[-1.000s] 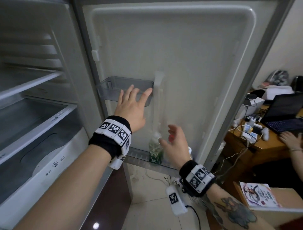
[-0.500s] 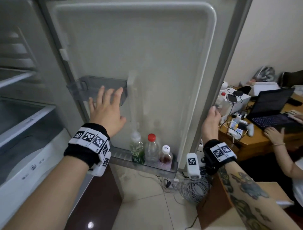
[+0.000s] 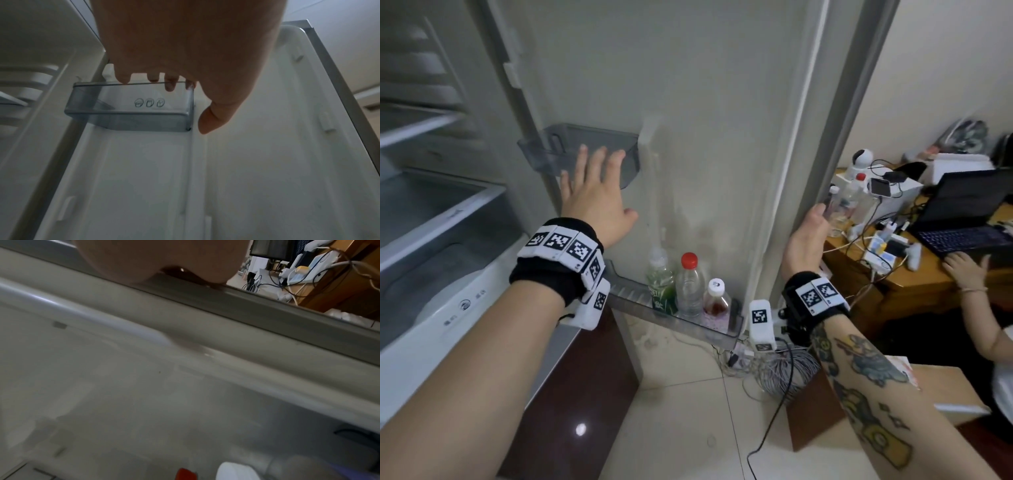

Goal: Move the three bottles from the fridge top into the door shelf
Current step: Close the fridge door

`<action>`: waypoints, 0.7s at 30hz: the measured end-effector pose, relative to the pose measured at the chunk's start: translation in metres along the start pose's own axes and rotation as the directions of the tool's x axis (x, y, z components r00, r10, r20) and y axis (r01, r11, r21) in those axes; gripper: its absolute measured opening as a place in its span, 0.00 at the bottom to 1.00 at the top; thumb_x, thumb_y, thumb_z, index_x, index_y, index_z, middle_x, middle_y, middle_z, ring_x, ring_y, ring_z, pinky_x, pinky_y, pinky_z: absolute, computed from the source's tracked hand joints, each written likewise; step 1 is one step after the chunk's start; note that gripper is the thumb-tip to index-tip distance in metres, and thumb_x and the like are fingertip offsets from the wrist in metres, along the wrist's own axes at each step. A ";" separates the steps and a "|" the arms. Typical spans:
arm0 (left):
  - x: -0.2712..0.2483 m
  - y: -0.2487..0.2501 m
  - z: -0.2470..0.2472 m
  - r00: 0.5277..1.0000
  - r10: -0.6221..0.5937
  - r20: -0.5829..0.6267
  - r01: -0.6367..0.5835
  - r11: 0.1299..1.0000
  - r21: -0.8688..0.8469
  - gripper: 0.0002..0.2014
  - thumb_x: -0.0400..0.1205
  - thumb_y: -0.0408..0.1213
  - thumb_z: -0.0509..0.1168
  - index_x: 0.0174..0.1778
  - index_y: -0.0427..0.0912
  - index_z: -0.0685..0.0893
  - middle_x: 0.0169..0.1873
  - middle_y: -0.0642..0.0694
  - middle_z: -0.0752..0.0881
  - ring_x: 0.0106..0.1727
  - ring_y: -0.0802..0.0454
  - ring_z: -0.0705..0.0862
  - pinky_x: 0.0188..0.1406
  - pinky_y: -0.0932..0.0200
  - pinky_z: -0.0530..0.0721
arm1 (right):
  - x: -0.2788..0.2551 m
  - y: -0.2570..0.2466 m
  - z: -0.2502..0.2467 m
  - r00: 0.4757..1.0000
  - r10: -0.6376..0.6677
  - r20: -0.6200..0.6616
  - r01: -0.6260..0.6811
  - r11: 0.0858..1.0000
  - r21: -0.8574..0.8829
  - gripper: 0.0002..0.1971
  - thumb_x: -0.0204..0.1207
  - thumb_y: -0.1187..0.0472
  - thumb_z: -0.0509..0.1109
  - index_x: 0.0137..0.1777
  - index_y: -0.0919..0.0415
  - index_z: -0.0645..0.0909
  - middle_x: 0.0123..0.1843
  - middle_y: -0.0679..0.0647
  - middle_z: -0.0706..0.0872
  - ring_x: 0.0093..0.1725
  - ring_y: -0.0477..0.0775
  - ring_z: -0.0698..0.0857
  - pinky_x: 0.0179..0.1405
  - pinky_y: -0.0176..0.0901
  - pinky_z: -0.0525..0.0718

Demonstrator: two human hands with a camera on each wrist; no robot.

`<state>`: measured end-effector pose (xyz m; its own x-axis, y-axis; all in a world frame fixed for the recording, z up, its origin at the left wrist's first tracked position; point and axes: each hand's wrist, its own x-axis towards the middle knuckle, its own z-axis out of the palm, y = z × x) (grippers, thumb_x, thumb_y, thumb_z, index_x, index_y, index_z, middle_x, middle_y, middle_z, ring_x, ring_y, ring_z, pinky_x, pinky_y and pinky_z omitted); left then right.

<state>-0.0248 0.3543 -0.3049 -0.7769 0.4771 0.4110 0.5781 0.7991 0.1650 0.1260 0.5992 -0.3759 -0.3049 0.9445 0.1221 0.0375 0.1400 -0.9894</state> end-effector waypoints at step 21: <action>-0.325 -0.098 -0.074 0.934 -0.021 0.356 0.132 0.947 -0.293 0.22 0.80 0.46 0.59 0.71 0.49 0.70 0.69 0.46 0.77 0.66 0.41 0.79 0.61 0.45 0.78 | -0.332 -0.017 0.007 0.999 0.044 -0.030 -0.044 0.999 0.021 0.50 0.63 0.25 0.49 0.81 0.57 0.60 0.80 0.60 0.63 0.81 0.64 0.62 0.81 0.70 0.55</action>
<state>0.1893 0.0943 -0.3885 -0.8266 0.5593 0.0618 0.5178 0.7129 0.4729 0.2203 0.2811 -0.4006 -0.2740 0.9584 0.0804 0.0309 0.0923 -0.9952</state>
